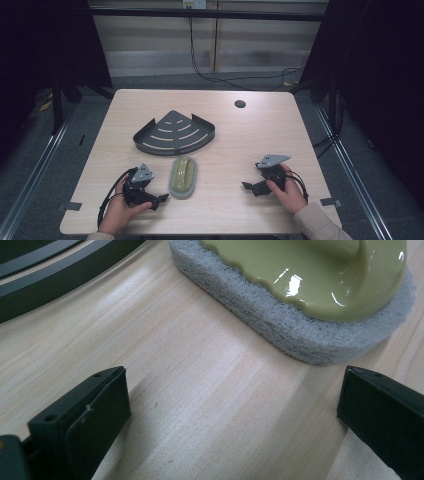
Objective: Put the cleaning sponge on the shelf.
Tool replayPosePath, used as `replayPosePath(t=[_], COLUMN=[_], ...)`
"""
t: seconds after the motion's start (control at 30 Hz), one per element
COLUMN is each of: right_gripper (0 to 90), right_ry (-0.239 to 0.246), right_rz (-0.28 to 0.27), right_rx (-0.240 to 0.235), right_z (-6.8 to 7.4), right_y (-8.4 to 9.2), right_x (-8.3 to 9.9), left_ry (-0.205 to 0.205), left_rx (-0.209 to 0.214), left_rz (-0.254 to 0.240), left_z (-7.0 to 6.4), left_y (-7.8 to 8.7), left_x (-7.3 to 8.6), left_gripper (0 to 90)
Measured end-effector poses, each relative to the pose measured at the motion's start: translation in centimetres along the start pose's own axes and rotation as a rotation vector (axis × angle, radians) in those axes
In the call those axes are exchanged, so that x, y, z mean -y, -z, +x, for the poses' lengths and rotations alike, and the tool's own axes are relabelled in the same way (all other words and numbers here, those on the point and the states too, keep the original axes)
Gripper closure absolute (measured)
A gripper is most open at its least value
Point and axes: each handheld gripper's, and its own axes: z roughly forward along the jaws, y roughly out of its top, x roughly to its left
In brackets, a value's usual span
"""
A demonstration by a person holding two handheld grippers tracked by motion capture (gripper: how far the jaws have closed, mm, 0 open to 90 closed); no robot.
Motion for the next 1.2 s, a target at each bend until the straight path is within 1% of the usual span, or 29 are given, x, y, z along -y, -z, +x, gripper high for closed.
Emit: replayPosePath(t=[0.13,0.17,0.27,0.3,0.33,0.4,0.47,0.5,0.53,0.57,0.6,0.7,0.73,0.8,0.87,0.9,0.93,0.97,1.0,1.1,1.13,1.17,1.2], right_gripper=[9.5,9.5,9.5,9.5,9.5,9.5,9.5,9.5,9.5,9.5,9.5,9.5,9.5,9.5,9.5,9.5,9.5,9.5,9.5,9.5,9.5,9.5,9.5], right_ry=[0.0,-0.003,-0.002,-0.001,-0.003,-0.004,-0.001,-0.003,-0.003,-0.001,-0.001,-0.003,-0.003,-0.001,-0.001,-0.001,-0.001,-0.001,-0.001,0.001,0.001,0.001,-0.001], right_rz=[0.001,0.002,0.002,0.001,0.002,0.003,0.002,0.002,0.002,0.002,0.002,0.002,0.002,0.002,0.002,0.002,0.002,0.002,0.002,0.0,0.0,0.0,0.002], right_rx=[0.0,0.001,0.001,0.0,0.0,0.0,0.0,0.0,0.0,0.0,0.0,0.0,0.0,0.0,0.001,0.001,0.0,0.0,0.0,0.0,0.0,0.0,0.0], right_z=[0.0,0.0,0.0,0.0,0.0,0.0,0.0,0.0,0.0,0.0,0.0,0.0,0.0,0.0,0.0,0.0,0.0,0.0,0.0,0.0,0.0,0.0,0.0], right_y=[0.0,0.0,0.0,0.0,0.0,0.0,0.0,0.0,0.0,0.0,0.0,0.0,0.0,0.0,0.0,0.0,0.0,0.0,0.0,0.0,0.0,0.0,0.0], right_x=[0.0,0.0,0.0,0.0,0.0,0.0,0.0,0.0,0.0,0.0,0.0,0.0,0.0,0.0,0.0,0.0,0.0,0.0,0.0,0.0,0.0,0.0,0.0], left_ry=[0.003,0.009,0.032,0.032,0.057,0.063,0.105,0.132,0.158,0.163,0.161,0.182,0.182,0.206,0.221,0.221,0.247,0.247,0.261,0.279,0.274,0.286,0.283], left_rx=[0.001,0.004,0.013,0.013,0.014,0.012,0.02,0.036,0.045,0.052,0.05,0.044,0.044,0.048,0.05,0.05,0.04,0.04,0.04,0.033,0.036,0.033,0.034], left_rz=[0.001,0.001,0.037,0.037,0.074,0.131,0.152,0.165,0.185,0.211,0.236,0.286,0.286,0.291,0.318,0.318,0.328,0.328,0.348,0.375,0.386,0.389,0.4], left_z=[0.0,0.0,0.1,0.1,0.2,0.3,0.4,0.5,0.6,0.7,0.8,1.0,1.0,1.2,1.5,1.5,1.7,1.7,1.9,2.1,2.1,2.1,2.1], left_y=[0.0,0.0,0.3,0.3,0.6,1.0,1.3,1.5,1.6,1.7,1.9,2.2,2.2,2.9,3.4,3.4,3.7,3.7,4.0,4.1,4.2,4.2,4.2], left_x=[0.0,0.0,-0.3,-0.3,-0.6,-1.0,-1.4,-1.6,-1.7,-1.9,-2.0,-2.6,-2.6,-3.2,-3.7,-3.7,-4.1,-4.1,-4.4,-5.0,-5.2,-5.5,-5.7], left_gripper=[0.2,0.1,0.2,0.5,1.3,4.3,12.7,18.0,18.7,17.8,18.4,19.1,19.1,19.1,18.6,18.2,18.2,18.2,18.2,18.2,18.2,18.4,18.7])
